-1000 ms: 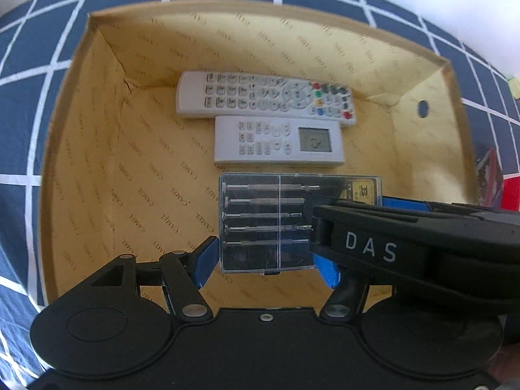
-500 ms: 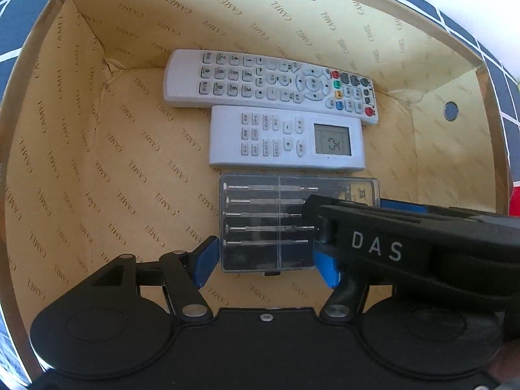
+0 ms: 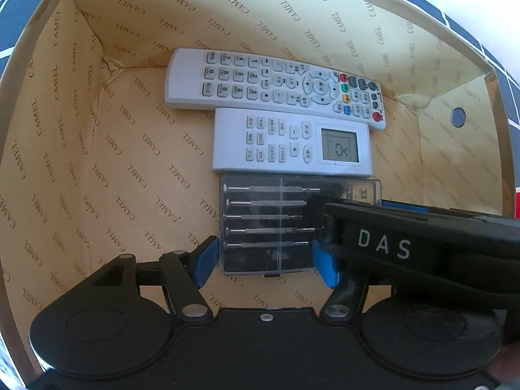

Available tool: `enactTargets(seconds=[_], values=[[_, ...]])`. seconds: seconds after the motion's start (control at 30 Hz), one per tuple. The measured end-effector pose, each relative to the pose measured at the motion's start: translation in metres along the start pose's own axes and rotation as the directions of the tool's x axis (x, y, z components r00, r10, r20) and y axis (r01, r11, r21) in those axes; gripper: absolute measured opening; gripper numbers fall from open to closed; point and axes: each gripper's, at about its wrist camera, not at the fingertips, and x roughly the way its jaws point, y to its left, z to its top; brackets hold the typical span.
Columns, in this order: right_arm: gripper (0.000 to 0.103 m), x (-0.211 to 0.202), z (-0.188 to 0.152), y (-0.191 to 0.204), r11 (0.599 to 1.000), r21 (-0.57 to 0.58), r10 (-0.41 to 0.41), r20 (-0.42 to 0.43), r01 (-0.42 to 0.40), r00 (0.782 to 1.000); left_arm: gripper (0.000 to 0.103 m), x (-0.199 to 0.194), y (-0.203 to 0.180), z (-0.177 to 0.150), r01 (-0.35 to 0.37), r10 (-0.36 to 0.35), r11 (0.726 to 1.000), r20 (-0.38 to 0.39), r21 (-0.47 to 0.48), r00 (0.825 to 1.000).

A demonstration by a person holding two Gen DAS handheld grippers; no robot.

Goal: Organize objects
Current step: 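Lower the screwdriver set beside the remotes and open the right tool, then move the right tool out of the box toward the black-and-red case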

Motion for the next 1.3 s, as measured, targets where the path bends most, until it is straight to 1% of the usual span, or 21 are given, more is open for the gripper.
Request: enactTargets(seconds=[0.27, 0.47, 0.67, 0.87, 0.9, 0.93, 1.0, 1.1, 1.17, 1.3], values=[[0.061, 0.001, 0.0, -0.001, 1.0, 0.006, 0.011, 0.004, -0.011, 1.0, 0.062, -0.001, 0.0, -0.001, 0.001, -0.001, 1.0, 0.003, -0.001, 1.0], [0.061, -0.009, -0.004, -0.001, 1.0, 0.01, 0.018, 0.028, -0.018, 0.999, 0.064, -0.014, -0.003, -0.009, 0.001, -0.001, 1.0, 0.025, -0.012, 1.0], [0.064, -0.033, -0.012, 0.002, 0.999, -0.01, 0.031, 0.069, -0.03, 0.997, 0.069, -0.038, -0.008, -0.019, -0.008, 0.009, 1.0, 0.071, -0.018, 0.997], [0.067, -0.065, -0.024, 0.0, 0.999, -0.033, 0.043, 0.118, -0.039, 0.992, 0.07, -0.067, -0.018, -0.035, -0.008, 0.008, 1.0, 0.12, -0.005, 0.993], [0.07, -0.07, -0.027, -0.001, 0.999, -0.035, 0.045, 0.128, -0.041, 0.991, 0.071, -0.072, -0.021, -0.039, -0.009, 0.009, 1.0, 0.129, -0.003, 0.992], [0.07, -0.076, -0.03, -0.002, 0.998, -0.037, 0.046, 0.139, -0.041, 0.989, 0.074, -0.076, -0.022, -0.043, -0.009, 0.009, 1.0, 0.138, -0.003, 0.99], [0.071, -0.086, -0.036, -0.004, 0.998, -0.038, 0.049, 0.154, -0.043, 0.987, 0.074, -0.083, -0.027, -0.051, -0.013, 0.012, 1.0, 0.155, 0.001, 0.988], [0.08, -0.103, -0.044, -0.008, 0.998, -0.04, 0.052, 0.184, -0.045, 0.982, 0.075, -0.095, -0.032, -0.066, -0.025, 0.022, 1.0, 0.176, 0.012, 0.984], [0.083, -0.115, -0.051, -0.012, 0.998, -0.042, 0.051, 0.207, -0.043, 0.977, 0.079, -0.102, -0.036, -0.076, -0.026, 0.023, 1.0, 0.189, 0.01, 0.982], [0.093, -0.136, -0.066, -0.022, 0.998, -0.05, 0.049, 0.236, -0.038, 0.97, 0.085, -0.112, -0.045, -0.093, -0.037, 0.033, 0.999, 0.212, 0.018, 0.977]])
